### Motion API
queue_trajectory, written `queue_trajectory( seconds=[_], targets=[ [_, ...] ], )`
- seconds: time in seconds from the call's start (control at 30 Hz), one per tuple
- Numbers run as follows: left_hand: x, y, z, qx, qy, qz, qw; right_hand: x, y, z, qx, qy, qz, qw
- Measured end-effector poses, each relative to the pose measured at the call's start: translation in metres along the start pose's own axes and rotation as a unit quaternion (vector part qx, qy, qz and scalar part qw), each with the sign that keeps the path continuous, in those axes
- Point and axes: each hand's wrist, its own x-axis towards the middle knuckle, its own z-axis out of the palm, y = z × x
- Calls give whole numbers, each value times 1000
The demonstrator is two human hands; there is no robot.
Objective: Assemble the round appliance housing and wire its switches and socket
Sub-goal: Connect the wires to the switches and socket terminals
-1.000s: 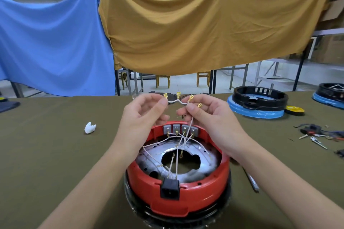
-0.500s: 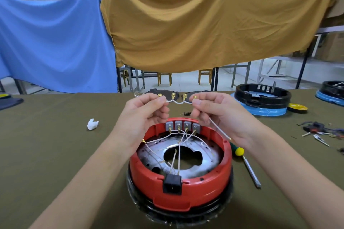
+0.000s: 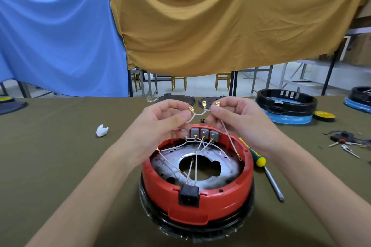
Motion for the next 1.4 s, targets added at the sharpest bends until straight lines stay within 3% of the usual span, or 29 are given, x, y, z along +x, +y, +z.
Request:
queue_trajectory(
  seconds=[0.1, 0.27, 0.43, 0.53, 0.6, 0.67, 0.83, 1.07, 1.27, 1.4],
  targets=[
    [0, 0, -1, 16, 7, 17, 1000, 0, 1, 1, 6, 9, -7, 1000],
    [3, 2, -7, -54, 49, 29, 997, 0, 2, 3, 29, 1, -10, 1000],
    [3, -3, -4, -34, 55, 28, 998, 0, 4, 4, 32, 3, -40, 999],
    [2, -5, -1, -14, 50, 14, 999, -2, 5, 8, -124, 22, -125, 984],
    [2, -6, 0, -11, 39, 3, 999, -2, 6, 12, -267, 50, -183, 945],
    [2, -5, -1, -14, 46, -5, 999, -2, 7, 14, -334, 59, -208, 917],
    [4, -6, -5, 29, 60, -21, 998, 2, 5, 13, -366, 64, -181, 910],
    [8, -11, -15, 224, 63, 51, 971, 24, -2, 9, -319, -13, -84, 944],
    [18, -22, -19, 336, 64, 83, 936, 37, 5, 11, -335, -90, -77, 935],
    [23, -26, -23, 350, 41, 84, 932, 38, 14, 10, -341, -73, -81, 934]
  ],
)
